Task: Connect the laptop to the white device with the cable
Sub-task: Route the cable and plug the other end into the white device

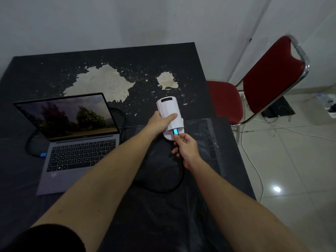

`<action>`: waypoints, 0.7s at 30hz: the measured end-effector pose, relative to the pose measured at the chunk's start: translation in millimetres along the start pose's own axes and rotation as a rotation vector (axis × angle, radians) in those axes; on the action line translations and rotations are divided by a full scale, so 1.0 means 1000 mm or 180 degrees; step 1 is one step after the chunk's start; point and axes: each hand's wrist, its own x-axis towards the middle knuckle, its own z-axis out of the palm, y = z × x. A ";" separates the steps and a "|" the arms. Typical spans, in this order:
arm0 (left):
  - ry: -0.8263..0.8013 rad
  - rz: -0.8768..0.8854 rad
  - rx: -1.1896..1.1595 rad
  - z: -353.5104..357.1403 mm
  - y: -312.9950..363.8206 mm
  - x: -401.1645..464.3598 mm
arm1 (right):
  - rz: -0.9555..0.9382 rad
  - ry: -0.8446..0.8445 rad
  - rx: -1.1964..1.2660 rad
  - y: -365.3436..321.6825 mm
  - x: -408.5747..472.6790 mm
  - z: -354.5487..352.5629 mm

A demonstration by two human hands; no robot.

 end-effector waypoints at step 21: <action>-0.0202 0.0393 0.0112 0.027 -0.027 0.007 | 0.0385 0.0166 -0.0277 0.032 0.015 -0.012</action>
